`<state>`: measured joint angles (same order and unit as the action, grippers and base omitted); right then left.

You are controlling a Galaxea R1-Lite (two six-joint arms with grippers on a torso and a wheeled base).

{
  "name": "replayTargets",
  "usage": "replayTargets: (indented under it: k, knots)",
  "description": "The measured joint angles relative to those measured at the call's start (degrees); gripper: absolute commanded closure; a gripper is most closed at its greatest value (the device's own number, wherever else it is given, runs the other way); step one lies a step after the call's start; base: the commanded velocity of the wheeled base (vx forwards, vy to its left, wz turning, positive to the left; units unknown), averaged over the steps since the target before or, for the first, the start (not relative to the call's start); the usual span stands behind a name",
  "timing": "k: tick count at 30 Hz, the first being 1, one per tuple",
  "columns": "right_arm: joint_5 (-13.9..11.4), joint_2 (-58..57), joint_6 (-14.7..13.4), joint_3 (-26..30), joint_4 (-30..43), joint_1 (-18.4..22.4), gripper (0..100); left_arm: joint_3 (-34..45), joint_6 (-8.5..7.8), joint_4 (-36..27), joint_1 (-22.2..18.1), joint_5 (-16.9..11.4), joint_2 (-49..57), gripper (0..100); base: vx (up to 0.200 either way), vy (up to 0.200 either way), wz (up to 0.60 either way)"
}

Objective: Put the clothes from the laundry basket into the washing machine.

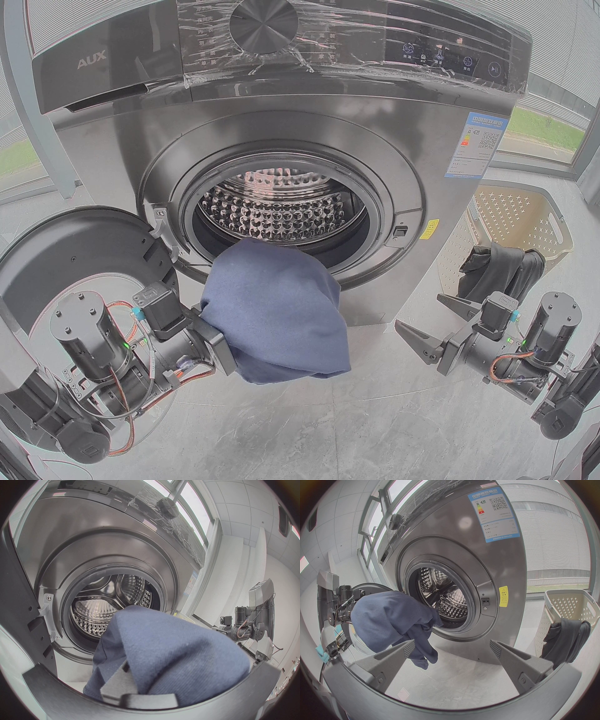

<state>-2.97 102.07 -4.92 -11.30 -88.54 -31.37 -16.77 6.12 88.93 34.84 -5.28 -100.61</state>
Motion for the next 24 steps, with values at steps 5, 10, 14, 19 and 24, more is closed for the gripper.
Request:
replayTargets:
  k: [5,10,14,19,24]
  knots:
    - [0.1,0.5,0.0,0.0,0.0,-0.3,0,0.2,0.00,0.0,0.2,0.0,-0.1,100,0.000,0.000,0.00]
    - [0.1,0.7,0.0,0.1,0.0,-0.6,0,0.5,0.00,0.0,0.2,0.0,-0.1,100,0.000,0.000,0.00]
    - [0.2,0.8,0.0,0.1,0.0,-0.8,0,0.7,-0.10,0.0,0.3,0.0,-0.2,100,0.000,0.000,0.00]
    - [0.9,0.9,0.0,0.3,0.0,-0.9,0,0.7,-0.66,0.0,0.3,-0.1,-0.2,100,0.000,0.000,0.00]
    - [0.9,0.9,0.0,0.4,0.0,-1.1,0,0.8,-0.73,0.0,0.7,-0.1,-0.6,100,0.000,0.000,0.00]
